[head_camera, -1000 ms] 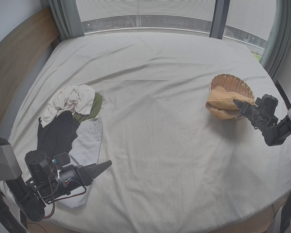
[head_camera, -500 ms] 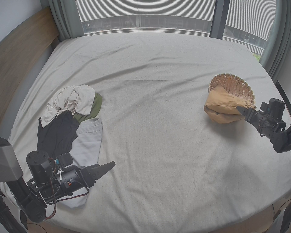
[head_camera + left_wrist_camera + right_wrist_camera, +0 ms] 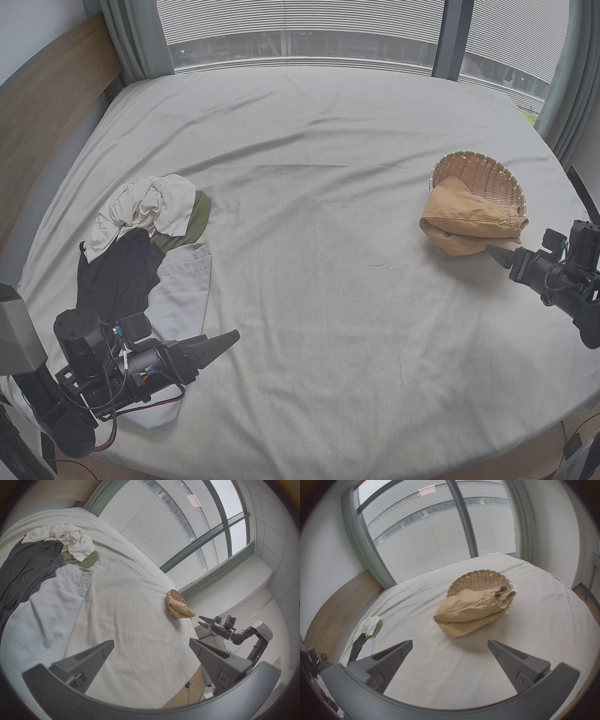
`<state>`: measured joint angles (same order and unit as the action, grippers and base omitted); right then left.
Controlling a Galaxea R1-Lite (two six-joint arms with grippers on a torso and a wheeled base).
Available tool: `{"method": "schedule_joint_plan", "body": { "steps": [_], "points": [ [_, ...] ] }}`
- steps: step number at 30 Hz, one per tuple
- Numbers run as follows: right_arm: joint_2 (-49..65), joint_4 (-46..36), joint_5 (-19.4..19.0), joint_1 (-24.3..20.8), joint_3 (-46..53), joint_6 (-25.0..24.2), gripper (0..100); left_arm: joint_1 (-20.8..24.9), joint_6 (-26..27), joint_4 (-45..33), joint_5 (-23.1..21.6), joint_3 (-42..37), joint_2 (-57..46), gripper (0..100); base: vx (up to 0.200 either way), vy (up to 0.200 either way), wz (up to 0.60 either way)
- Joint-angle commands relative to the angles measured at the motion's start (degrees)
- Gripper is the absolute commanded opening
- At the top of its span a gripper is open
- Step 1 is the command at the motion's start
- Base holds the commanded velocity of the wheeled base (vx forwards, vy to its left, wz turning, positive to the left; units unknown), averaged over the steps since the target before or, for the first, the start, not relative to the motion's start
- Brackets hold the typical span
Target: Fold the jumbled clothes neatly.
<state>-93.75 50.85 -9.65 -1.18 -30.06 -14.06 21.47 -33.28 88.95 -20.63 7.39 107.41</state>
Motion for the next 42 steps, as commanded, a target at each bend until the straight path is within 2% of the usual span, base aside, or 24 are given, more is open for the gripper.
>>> {"method": "schedule_joint_plan", "body": {
  "steps": [1, 5, 7, 11, 13, 17, 18, 23, 25, 28, 31, 36, 38, 40, 42],
  "points": [
    [7.61, 0.66, -2.56, -6.46, 6.51, 0.87, 100, 3.58, -0.21, -0.01, -0.03, -0.53, -5.63, 100, 0.0, 0.0, 0.0],
    [13.59, 0.74, -3.35, -11.65, 10.99, 0.96, 100, 7.71, -0.47, -0.01, -0.38, -3.08, -14.77, 100, 0.0, 0.0, 0.0],
    [16.49, 0.39, -3.18, -13.06, 12.48, 0.87, 100, 8.24, -1.52, -0.1, -0.56, -3.78, -18.55, 100, 0.0, 0.0, 0.0],
    [27.48, 0.13, -2.91, -16.92, 19.6, 1.84, 100, 8.42, -9.08, -0.36, -1.17, -6.07, -32.26, 100, 0.0, 0.0, 0.0],
    [30.46, -0.13, -2.91, -17.01, 21.1, 2.19, 100, 8.33, -9.43, -1.06, -1.52, -7.39, -34.73, 100, 0.0, 0.0, 0.0],
    [42.68, -6.02, -2.74, -15.17, 24.26, 2.72, 100, 7.98, -9.26, -15.3, -1.7, -7.39, -47.91, 100, 0.0, 0.0, 0.0],
    [47.08, -9.89, -2.74, -14.11, 24.44, 2.72, 100, 8.15, -8.47, -21.02, -1.7, -7.39, -52.39, 100, 0.0, 0.0, 0.0],
    [60.26, -21.76, -2.83, -10.24, 24.35, 2.72, 100, 7.8, -1.44, -38.94, -1.08, -7.3, -64.96, 100, 0.0, 0.0, 0.0],
    [65.53, -27.12, -2.83, -7.87, 24.17, 2.72, 100, 6.04, 1.29, -46.42, -1.17, -7.3, -71.02, 100, 0.0, 0.0, 0.0],
    [71.42, -31.42, -3.26, -3.56, 24.17, 2.72, 100, 1.03, 3.75, -53.36, -1.7, -7.39, -77.26, 100, 0.0, 0.0, 0.0],
    [77.57, -35.47, -3.62, -0.4, 25.23, 2.72, 100, -0.99, 3.84, -57.67, -1.61, -6.95, -82.89, 100, 0.0, 0.0, 0.0],
    [87.07, -40.21, -3.97, 1.18, 29.45, 2.89, 100, -4.07, 4.28, -62.41, -1.7, -7.39, -88.34, 100, 0.0, 0.0, 0.0],
    [92.16, -45.4, -3.97, 2.24, 30.06, 3.33, 100, -5.03, 4.89, -66.1, -1.7, -7.39, -91.94, 100, 0.0, 0.0, 0.0],
    [93.75, -49.18, -2.12, 1.97, 29.45, 3.86, 100, -6.7, 6.74, -69.53, -1.61, -7.39, -94.32, 100, 0.0, 0.0, 0.0],
    [93.75, -47.95, 2.89, 1.97, 29.71, 4.56, 100, -9.43, 9.02, -74.01, -1.61, -7.39, -97.13, 100, 0.0, 0.0, 0.0]
  ]
}}
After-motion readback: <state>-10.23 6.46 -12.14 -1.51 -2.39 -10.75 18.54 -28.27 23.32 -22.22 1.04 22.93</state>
